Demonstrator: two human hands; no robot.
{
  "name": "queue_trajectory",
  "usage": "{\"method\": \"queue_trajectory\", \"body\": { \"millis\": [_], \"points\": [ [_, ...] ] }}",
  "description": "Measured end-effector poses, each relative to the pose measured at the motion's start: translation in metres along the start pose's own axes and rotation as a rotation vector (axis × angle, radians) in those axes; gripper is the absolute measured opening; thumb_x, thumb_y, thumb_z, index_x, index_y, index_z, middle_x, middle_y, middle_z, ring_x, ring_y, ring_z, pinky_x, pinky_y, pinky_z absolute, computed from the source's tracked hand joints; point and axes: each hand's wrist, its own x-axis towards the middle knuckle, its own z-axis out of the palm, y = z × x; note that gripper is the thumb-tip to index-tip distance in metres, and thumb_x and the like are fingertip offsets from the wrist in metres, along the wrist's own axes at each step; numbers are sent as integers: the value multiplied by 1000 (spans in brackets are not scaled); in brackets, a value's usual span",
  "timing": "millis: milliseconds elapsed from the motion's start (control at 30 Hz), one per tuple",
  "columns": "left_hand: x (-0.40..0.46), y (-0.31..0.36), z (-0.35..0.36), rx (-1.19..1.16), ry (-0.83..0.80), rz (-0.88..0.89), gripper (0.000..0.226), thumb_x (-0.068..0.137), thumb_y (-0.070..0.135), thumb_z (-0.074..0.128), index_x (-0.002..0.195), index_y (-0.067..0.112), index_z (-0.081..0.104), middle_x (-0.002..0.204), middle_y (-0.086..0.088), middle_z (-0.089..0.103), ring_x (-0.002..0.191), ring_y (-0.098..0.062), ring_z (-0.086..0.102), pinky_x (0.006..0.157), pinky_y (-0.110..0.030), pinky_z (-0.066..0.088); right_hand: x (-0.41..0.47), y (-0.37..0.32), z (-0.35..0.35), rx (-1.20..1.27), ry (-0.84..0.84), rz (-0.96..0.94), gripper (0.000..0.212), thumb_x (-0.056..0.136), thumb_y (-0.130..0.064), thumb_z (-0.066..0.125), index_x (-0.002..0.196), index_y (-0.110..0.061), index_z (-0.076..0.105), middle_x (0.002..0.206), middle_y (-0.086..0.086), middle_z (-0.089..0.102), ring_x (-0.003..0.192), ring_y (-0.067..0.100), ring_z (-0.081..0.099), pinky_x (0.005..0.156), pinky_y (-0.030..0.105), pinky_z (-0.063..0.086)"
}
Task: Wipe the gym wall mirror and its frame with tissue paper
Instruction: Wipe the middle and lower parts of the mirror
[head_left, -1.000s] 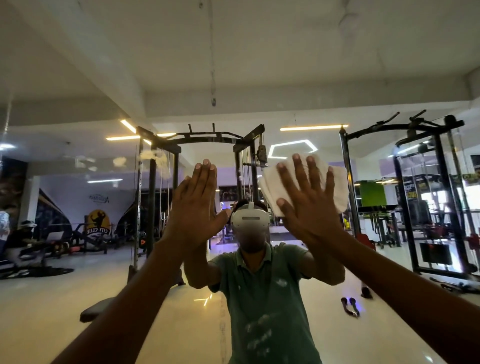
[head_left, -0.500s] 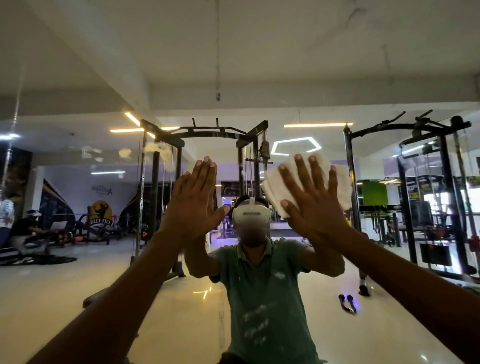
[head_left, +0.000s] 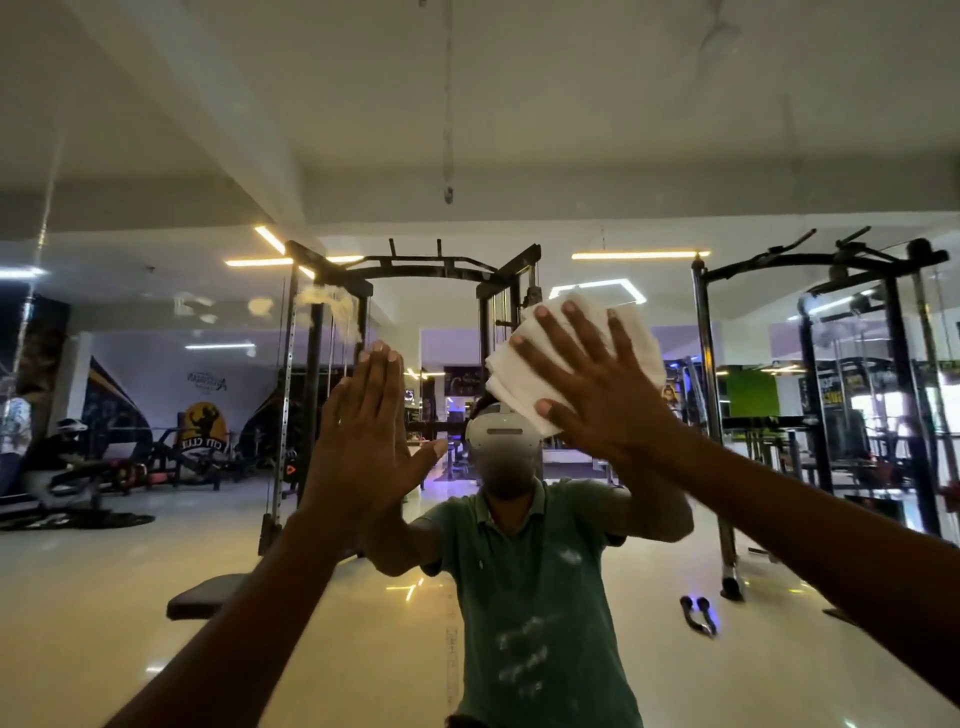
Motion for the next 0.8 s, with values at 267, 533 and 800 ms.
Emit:
{"method": "queue_trajectory", "body": {
  "millis": [267,533,800],
  "points": [
    [1,-1,1,1,26,11,108,89,86,19,164,14,-11,171,-6,-22,157,-21,-21,120,-30,-26,143,-61,-12,-49,72,132,75,102,-65,13,168,-30,2,175,13,-5,160,42,-6,123,70,-4],
    [-1,-8,-4,15,19,48,109,88,88,15,164,14,-9,172,-7,-18,159,-22,-17,123,-32,-19,51,30,-17,-13,-21,-35,76,101,-69,9,167,-34,-3,175,6,-10,161,34,-13,126,63,-10],
    [2,-5,4,17,51,42,109,90,84,24,164,12,-9,172,-9,-18,158,-23,-18,126,-38,-14,134,-27,-21,-69,68,86,74,102,-62,17,168,-31,4,175,12,-4,160,41,-7,123,68,-8]
  ]
}}
